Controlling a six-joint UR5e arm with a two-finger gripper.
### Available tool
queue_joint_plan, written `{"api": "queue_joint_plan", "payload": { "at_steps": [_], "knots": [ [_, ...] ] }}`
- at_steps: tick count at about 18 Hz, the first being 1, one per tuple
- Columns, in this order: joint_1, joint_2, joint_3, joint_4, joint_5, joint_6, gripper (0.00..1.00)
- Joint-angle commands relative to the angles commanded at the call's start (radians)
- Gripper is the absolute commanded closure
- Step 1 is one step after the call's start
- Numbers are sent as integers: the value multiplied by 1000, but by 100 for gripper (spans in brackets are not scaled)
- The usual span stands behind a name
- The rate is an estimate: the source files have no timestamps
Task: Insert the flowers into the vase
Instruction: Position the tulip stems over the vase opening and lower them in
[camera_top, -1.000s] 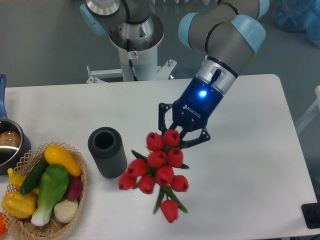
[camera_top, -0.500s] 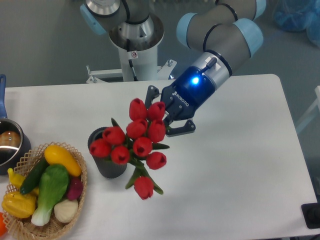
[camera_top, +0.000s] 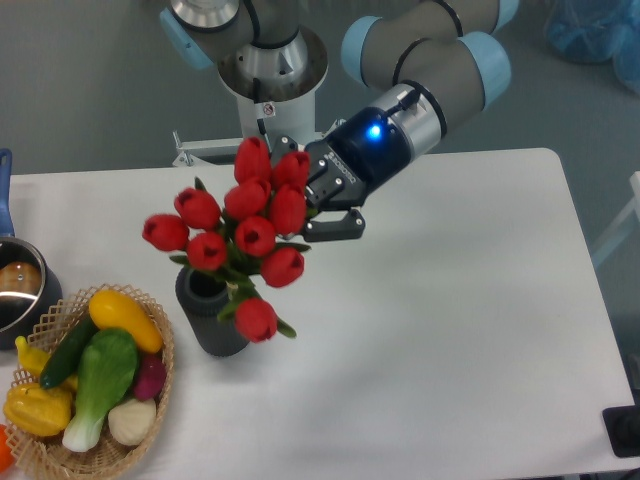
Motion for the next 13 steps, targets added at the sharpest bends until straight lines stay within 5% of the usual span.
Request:
{"api": "queue_joint_plan", "payload": {
  "at_steps": [13],
  "knots": [
    [6,23,-140,2,-26,115,100]
  ]
}}
